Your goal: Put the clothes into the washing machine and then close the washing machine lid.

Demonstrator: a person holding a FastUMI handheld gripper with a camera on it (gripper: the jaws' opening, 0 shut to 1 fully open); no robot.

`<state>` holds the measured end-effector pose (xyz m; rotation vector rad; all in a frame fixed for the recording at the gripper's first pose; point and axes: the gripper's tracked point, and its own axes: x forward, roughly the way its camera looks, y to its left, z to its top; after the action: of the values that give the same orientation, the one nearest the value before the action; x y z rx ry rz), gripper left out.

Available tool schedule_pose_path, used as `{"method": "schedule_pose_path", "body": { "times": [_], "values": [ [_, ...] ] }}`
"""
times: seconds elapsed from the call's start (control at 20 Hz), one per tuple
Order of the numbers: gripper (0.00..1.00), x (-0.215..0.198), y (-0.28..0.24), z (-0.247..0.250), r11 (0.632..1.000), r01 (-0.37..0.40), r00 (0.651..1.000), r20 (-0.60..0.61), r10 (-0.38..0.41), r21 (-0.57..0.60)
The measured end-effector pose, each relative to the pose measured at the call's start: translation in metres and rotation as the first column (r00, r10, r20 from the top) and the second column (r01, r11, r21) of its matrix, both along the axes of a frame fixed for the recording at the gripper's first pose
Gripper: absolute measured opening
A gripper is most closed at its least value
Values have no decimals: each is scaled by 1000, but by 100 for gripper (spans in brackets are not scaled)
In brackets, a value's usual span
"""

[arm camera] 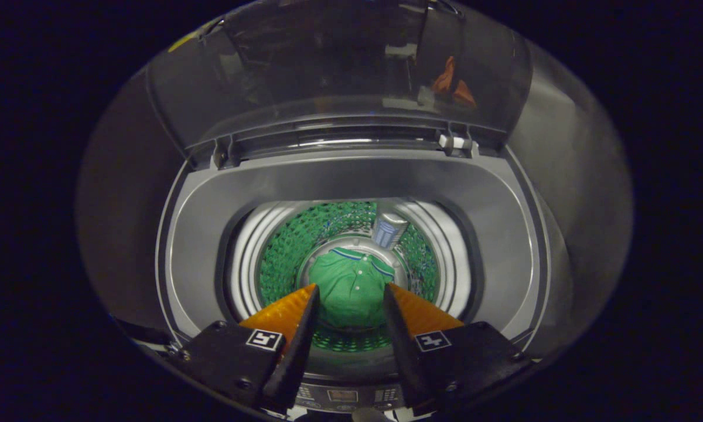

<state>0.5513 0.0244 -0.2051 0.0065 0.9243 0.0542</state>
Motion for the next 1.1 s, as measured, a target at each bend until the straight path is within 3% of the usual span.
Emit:
{"method": "schedule_pose_path", "body": {
  "times": [0.55, 0.8, 0.9, 1.1],
  "values": [
    [68, 0, -10, 69, 994, -43, 972, 224, 65, -99],
    [69, 0, -10, 136, 995, -44, 919, 387, 74, -86],
    [83, -1, -9, 159, 998, -41, 905, 422, 59, -53],
    [84, 5, -9, 205, 999, -33, 865, 500, 45, -33]
  ]
}}
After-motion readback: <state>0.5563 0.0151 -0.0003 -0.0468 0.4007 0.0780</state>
